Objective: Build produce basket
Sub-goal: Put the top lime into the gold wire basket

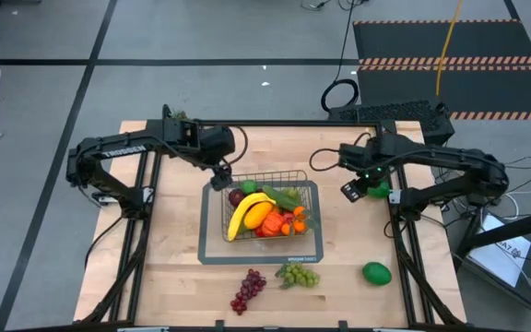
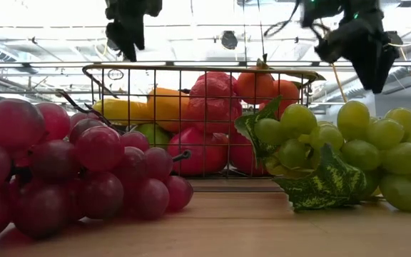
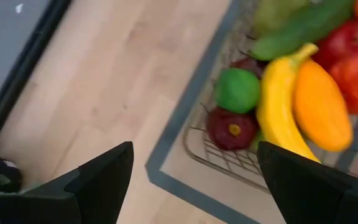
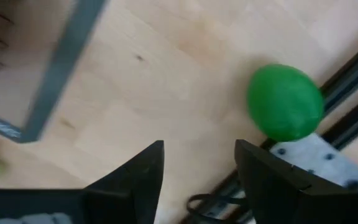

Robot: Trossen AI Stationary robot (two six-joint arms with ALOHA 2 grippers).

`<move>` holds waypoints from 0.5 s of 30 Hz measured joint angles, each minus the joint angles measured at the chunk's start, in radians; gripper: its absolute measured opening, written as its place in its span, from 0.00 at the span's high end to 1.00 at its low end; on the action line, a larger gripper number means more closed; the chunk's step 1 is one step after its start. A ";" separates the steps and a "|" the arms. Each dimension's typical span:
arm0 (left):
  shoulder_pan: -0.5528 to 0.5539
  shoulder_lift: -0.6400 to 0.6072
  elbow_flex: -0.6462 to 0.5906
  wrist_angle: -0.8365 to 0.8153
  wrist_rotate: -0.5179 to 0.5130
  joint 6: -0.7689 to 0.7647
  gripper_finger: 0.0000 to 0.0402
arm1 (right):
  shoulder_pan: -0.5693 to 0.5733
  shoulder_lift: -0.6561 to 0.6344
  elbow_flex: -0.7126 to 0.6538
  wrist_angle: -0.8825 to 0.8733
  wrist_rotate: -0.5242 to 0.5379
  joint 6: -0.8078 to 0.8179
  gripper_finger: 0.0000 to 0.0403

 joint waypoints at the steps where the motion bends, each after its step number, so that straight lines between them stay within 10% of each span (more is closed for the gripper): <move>1: 0.014 0.000 0.000 0.002 -0.003 0.002 0.15 | -0.016 0.020 0.000 -0.005 0.004 -0.026 0.51; 15: 0.178 0.001 0.000 0.015 -0.014 0.052 0.15 | -0.219 0.259 0.000 -0.019 0.087 -0.495 0.23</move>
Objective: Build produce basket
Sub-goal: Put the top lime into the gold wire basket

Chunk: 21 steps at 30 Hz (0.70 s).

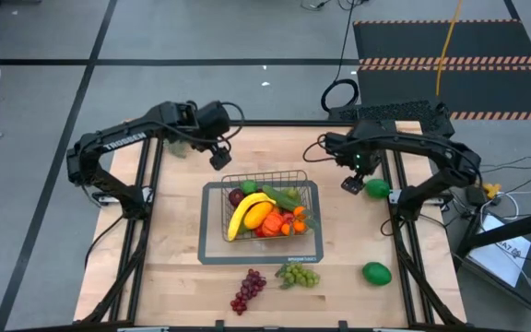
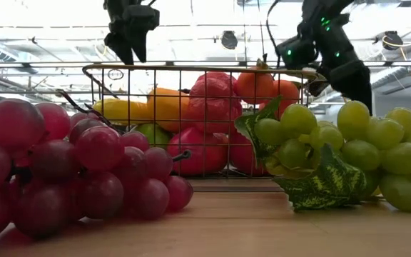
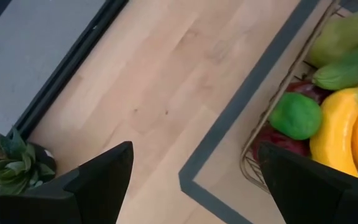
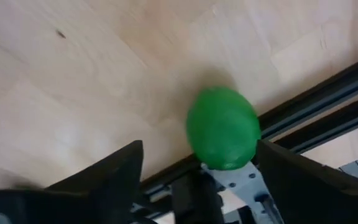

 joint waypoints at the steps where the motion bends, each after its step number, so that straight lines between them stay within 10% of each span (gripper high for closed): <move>1: 0.006 0.000 0.000 0.000 0.000 0.000 0.15 | -0.011 0.017 0.000 0.000 0.001 -0.020 0.21; 21: 0.022 0.000 0.000 0.005 -0.004 -0.037 0.15 | -0.108 0.094 -0.222 0.113 0.049 -0.230 0.08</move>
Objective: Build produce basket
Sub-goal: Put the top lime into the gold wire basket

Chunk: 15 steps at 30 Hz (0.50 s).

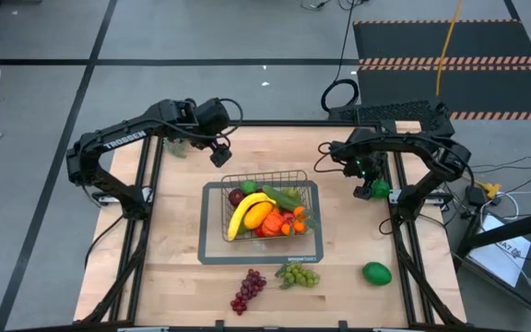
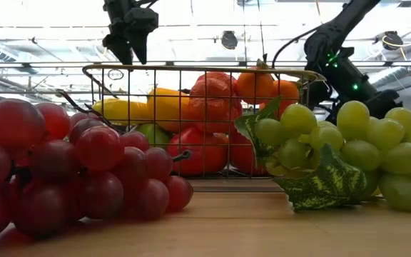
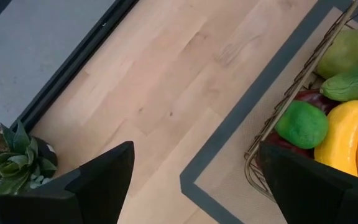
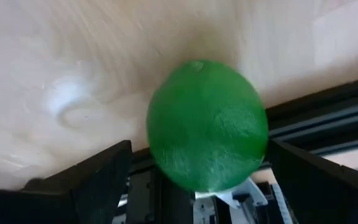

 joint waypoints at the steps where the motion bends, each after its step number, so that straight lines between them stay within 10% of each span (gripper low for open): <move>1: 0.000 0.000 0.000 0.002 -0.001 -0.001 0.15 | 0.000 0.000 -0.008 0.013 0.000 -0.001 0.08; 15: 0.000 0.000 0.000 0.007 -0.002 -0.026 0.15 | 0.000 -0.001 -0.042 0.080 -0.004 -0.084 0.11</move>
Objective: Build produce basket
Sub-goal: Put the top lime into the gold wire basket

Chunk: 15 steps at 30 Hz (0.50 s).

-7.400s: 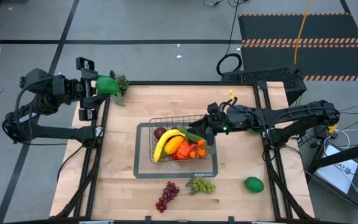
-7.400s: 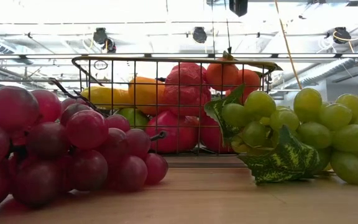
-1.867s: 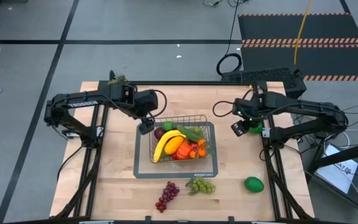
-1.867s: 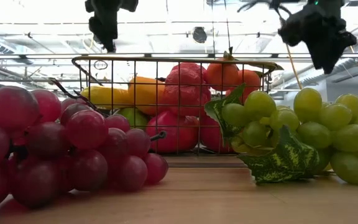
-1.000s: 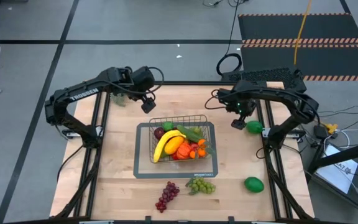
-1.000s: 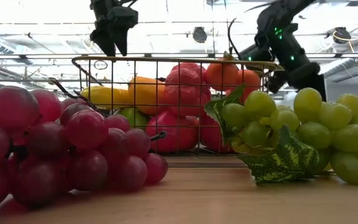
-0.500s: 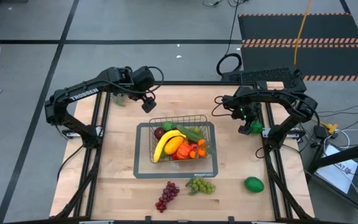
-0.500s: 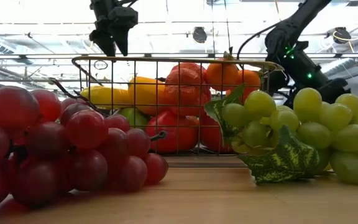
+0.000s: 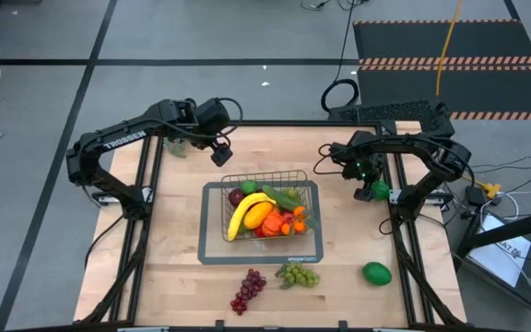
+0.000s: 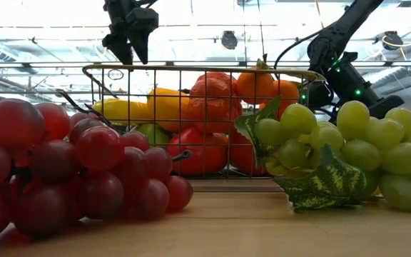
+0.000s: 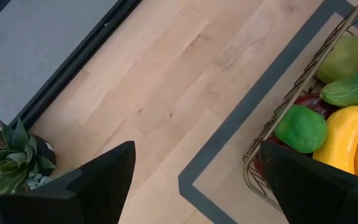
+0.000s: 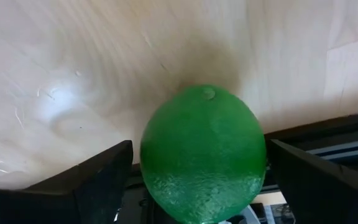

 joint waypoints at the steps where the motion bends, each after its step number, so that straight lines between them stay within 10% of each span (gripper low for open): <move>1: 0.000 0.000 0.000 0.000 0.000 -0.001 0.15 | 0.000 0.000 0.000 -0.001 0.000 -0.009 0.12; 15: -0.009 0.000 0.000 0.010 -0.002 -0.082 0.15 | 0.000 0.000 0.011 -0.056 -0.018 0.025 0.25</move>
